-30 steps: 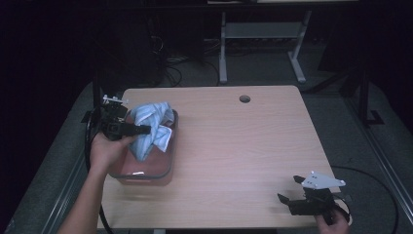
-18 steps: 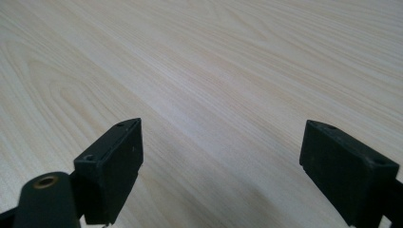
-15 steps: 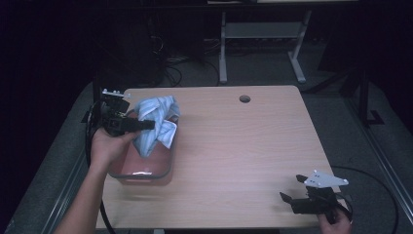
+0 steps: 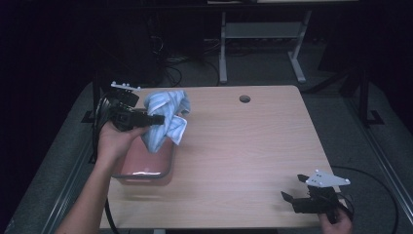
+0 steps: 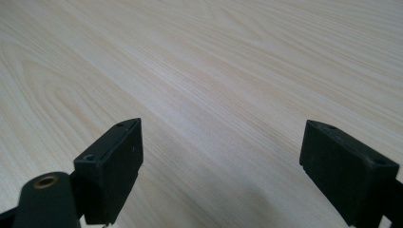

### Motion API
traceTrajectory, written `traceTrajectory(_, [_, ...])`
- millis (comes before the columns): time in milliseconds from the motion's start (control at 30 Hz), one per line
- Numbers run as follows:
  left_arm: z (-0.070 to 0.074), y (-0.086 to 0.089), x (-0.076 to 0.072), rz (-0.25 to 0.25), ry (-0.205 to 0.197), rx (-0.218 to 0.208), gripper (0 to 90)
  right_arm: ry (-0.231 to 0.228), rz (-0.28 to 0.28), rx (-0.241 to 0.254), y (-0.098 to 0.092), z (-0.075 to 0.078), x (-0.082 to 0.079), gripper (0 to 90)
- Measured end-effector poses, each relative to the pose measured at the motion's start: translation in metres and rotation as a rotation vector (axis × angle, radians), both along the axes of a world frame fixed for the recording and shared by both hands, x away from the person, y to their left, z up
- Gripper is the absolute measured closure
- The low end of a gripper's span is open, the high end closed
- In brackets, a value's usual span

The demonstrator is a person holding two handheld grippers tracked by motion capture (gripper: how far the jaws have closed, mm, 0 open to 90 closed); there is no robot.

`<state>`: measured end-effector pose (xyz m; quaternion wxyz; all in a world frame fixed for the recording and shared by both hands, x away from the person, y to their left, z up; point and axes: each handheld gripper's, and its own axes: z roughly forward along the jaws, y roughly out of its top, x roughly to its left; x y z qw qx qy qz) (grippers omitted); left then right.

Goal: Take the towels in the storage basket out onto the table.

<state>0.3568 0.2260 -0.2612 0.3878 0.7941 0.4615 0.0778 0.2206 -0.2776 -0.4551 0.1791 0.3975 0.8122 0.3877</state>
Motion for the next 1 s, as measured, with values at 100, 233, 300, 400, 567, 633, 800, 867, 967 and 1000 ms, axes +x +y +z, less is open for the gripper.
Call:
traceTrajectory(100, [0.001, -0.009, 0.002, -0.023, 0.0, 0.0, 62.3, -0.001, -0.002, -0.003, 0.0, 0.0, 0.0, 13.9])
traceTrajectory(233, [0.001, -0.021, 0.005, -0.041, 0.003, 0.002, 62.3, -0.009, -0.005, -0.005, -0.001, 0.001, 0.0, 13.9])
traceTrajectory(300, [-0.001, -0.028, 0.007, -0.051, 0.009, 0.002, 62.3, -0.005, -0.008, 0.001, -0.002, 0.001, 0.0, 13.9])
traceTrajectory(400, [-0.003, -0.033, 0.008, -0.055, 0.012, -0.002, 62.2, -0.004, -0.012, 0.002, -0.002, 0.001, 0.0, 13.9])
traceTrajectory(567, [-0.006, -0.043, 0.014, -0.071, 0.024, 0.002, 62.2, -0.012, -0.007, -0.002, -0.002, 0.001, 0.0, 13.8])
traceTrajectory(633, [-0.008, -0.048, 0.016, -0.079, 0.026, 0.009, 62.2, -0.014, -0.008, 0.0, -0.002, 0.001, -0.001, 13.9])
traceTrajectory(800, [-0.01, -0.058, 0.02, -0.09, 0.031, 0.009, 62.2, -0.008, -0.012, 0.007, -0.002, 0.001, 0.0, 13.8])
traceTrajectory(867, [-0.011, -0.062, 0.021, -0.093, 0.033, 0.009, 62.2, -0.011, -0.011, 0.011, -0.002, 0.001, 0.001, 13.9])
traceTrajectory(967, [-0.01, -0.066, 0.022, -0.097, 0.037, 0.008, 62.2, -0.012, -0.005, 0.01, -0.002, 0.001, 0.001, 13.8])
traceTrajectory(1000, [-0.01, -0.068, 0.023, -0.103, 0.037, 0.015, 62.2, -0.01, -0.002, 0.01, -0.002, 0.001, 0.002, 13.9])
